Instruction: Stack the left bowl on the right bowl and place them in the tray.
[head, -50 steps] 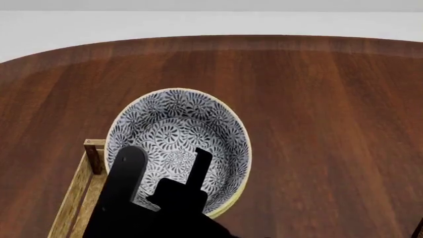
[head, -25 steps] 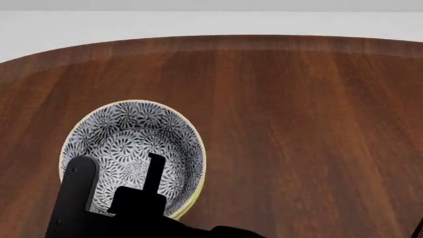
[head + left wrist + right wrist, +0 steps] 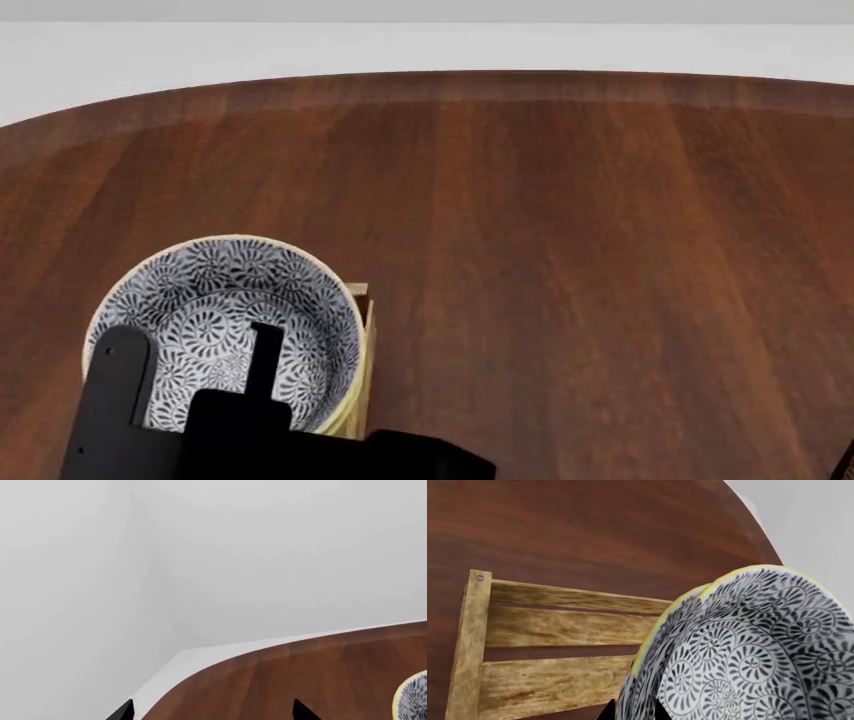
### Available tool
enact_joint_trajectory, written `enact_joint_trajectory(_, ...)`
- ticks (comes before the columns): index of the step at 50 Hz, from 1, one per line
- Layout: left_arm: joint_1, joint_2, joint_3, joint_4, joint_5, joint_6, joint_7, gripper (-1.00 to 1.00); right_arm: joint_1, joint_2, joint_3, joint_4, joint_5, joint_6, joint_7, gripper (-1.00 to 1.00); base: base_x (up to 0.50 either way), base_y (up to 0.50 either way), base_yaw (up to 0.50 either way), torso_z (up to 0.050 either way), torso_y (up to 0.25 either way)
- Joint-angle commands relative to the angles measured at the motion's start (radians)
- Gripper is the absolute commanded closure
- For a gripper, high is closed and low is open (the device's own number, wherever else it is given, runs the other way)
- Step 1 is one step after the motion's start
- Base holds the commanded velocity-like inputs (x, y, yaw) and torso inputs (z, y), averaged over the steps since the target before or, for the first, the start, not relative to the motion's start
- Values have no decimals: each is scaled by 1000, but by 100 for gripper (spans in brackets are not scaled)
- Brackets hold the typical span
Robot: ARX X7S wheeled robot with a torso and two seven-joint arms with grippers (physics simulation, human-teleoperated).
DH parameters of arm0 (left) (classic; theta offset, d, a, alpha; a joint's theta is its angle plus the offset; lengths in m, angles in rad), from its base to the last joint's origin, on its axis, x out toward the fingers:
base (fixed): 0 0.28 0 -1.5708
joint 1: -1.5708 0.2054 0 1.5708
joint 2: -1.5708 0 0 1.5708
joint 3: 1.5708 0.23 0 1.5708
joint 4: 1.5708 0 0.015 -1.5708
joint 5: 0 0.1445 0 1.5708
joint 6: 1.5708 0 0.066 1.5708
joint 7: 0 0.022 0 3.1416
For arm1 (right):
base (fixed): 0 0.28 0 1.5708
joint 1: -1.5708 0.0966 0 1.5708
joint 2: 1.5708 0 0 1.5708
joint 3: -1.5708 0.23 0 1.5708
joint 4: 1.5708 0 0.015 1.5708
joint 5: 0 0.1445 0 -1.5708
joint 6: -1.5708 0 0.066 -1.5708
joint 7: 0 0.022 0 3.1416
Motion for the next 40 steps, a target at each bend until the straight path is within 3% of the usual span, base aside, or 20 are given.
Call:
enact_joint_trajectory(1,-7,15,12,7,49,-3,32,-100,5,-31,-34,97,-72,-96,-41,100,0,0,0,0,0)
enact_joint_trajectory(11,-31,65,7,8,161,19,131,-100,-13,-54,-53,176,-85,-163,-64,100,0,0,0,1,1)
enact_joint_trajectory(40,-54,77,28,11,206,13,168,-100,-83,-87,-114,329,-118,-260,-77,100,0,0,0,0,1)
